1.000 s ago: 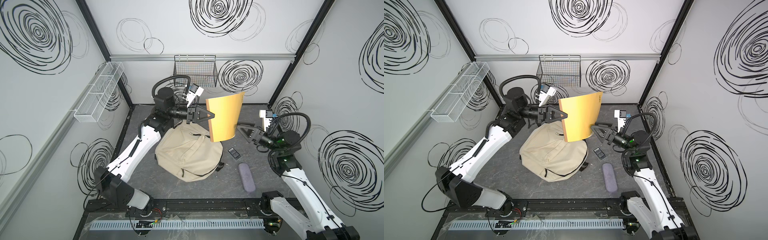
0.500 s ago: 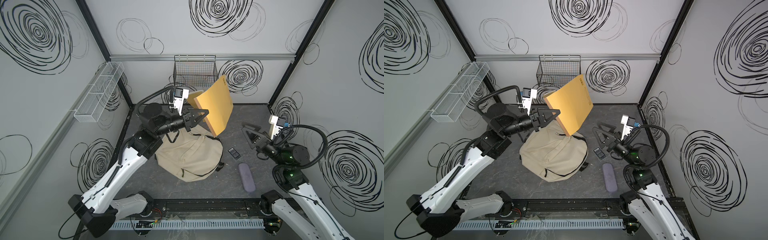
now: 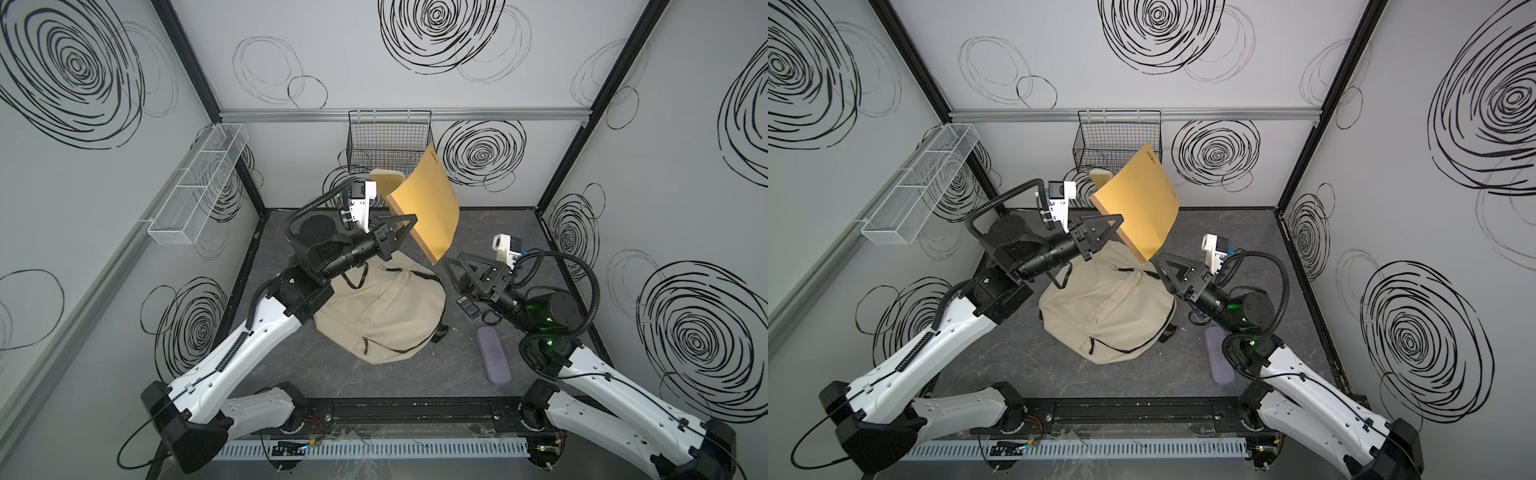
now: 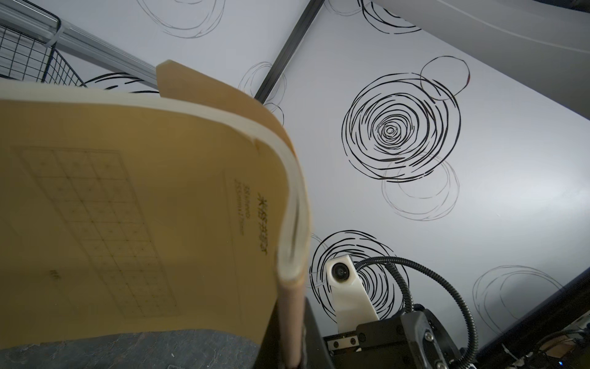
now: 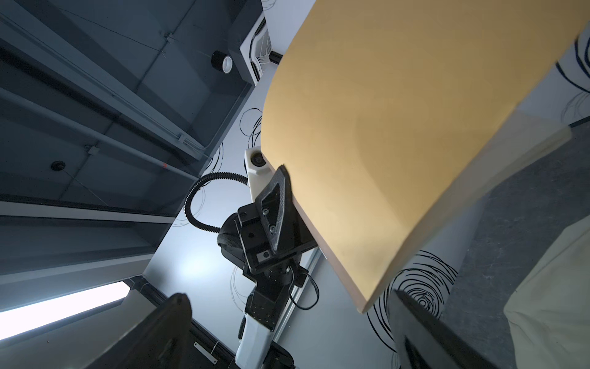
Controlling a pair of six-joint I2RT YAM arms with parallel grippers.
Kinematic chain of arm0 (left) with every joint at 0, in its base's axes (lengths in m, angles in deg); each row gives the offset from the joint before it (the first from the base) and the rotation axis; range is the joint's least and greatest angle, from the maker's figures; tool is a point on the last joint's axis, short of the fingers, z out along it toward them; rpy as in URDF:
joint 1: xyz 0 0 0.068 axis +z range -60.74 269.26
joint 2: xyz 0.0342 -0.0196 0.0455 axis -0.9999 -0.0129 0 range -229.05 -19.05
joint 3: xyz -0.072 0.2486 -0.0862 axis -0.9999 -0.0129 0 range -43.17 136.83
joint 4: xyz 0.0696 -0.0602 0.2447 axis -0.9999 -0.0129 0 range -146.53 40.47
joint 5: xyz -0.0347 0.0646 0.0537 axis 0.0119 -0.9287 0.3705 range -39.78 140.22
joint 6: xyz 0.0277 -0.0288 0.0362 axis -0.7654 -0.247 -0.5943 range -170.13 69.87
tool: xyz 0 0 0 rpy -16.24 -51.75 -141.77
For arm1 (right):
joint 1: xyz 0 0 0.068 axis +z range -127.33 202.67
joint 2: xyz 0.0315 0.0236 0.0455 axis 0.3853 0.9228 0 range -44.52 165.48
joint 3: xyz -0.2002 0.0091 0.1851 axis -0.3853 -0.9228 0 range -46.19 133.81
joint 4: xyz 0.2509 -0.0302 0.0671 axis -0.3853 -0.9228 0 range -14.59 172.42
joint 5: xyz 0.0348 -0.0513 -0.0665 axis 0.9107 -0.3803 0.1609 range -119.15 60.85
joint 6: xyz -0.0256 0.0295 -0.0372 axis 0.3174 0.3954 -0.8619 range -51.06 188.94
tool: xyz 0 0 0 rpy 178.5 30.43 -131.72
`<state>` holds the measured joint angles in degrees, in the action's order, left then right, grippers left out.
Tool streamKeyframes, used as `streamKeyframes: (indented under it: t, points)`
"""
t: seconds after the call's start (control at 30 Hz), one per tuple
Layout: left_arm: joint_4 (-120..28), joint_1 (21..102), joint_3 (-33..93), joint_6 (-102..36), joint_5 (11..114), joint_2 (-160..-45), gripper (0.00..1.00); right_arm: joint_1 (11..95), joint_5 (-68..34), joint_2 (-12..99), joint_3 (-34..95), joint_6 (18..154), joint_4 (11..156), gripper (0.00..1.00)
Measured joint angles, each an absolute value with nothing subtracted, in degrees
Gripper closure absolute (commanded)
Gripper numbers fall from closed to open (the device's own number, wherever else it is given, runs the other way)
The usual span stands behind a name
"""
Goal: Pack books, pencil case, and school supplies into a backpack
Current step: Pick up the book from the middle-right of the table.
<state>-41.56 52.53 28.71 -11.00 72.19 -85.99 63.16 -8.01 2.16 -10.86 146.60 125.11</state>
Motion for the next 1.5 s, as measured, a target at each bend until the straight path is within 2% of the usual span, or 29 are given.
streamKeyframes:
  t: [0.2, 0.33, 0.53, 0.8, 0.9, 1.0, 1.1, 1.27, 1.33, 1.4, 1.43, 1.47, 1.5]
  points:
    - [-38.55, 52.34, 26.74, -9.51, 70.62, -84.87, 1.0, 63.33, -9.38, 8.85, -8.98, 147.89, 130.27, 0.0]
    - [-37.24, 51.42, 25.58, -7.76, 71.58, -82.62, 1.0, 63.44, -9.62, 12.39, -5.75, 148.07, 133.05, 0.06]
    - [-36.25, 50.72, 23.95, -6.85, 73.24, -78.86, 1.0, 61.97, -11.26, 10.53, -4.85, 147.37, 134.16, 0.19]
    - [-36.1, 50.43, 23.77, -6.76, 75.28, -78.25, 1.0, 60.07, -11.55, 9.48, -4.85, 148.77, 135.45, 0.22]
    - [-35.66, 49.84, 23.77, -6.5, 76.24, -78.29, 1.0, 59.94, -11.57, 10.07, -4.83, 149.88, 135.49, 0.27]
    - [-35.16, 48.97, 23.77, -6.3, 77.18, -78.32, 1.0, 59.4, -11.63, 10.38, -4.83, 150.63, 135.47, 0.37]
    - [-34.35, 48.18, 23.42, -6.19, 77.64, -78.27, 1.0, 58.39, -11.66, 10.29, -4.83, 151.26, 135.63, 0.55]
    - [-34.92, 47.66, 21.52, -7.26, 77.15, -77.9, 0.99, 55.48, -11.37, 10.12, -4.83, 152.68, 135.47, 0.99]
    - [-36.86, 47.68, 21.43, -9.01, 75.6, -77.9, 0.76, 54.59, -10.78, 9.44, -4.83, 153.14, 134.99, 1.0]
    - [-40.1, 47.51, 21.43, -12.18, 74.01, -77.66, 0.59, 53.3, -10.24, 8.08, -4.83, 152.68, 133.16, 1.0]
    - [-42.2, 47.31, 21.43, -14.04, 72.74, -77.38, 0.48, 52.27, -10.17, 6.92, -4.83, 151.96, 131.3, 1.0]
    - [-44.16, 47.2, 21.37, -15.89, 70.97, -77.01, 0.4, 51.13, -10.19, 5.37, -4.74, 150.89, 128.59, 1.0]
    - [-46.02, 47.05, 21.21, -17.49, 69.09, -76.55, 0.37, 50.22, -10.32, 3.89, -4.61, 149.77, 125.68, 1.0]
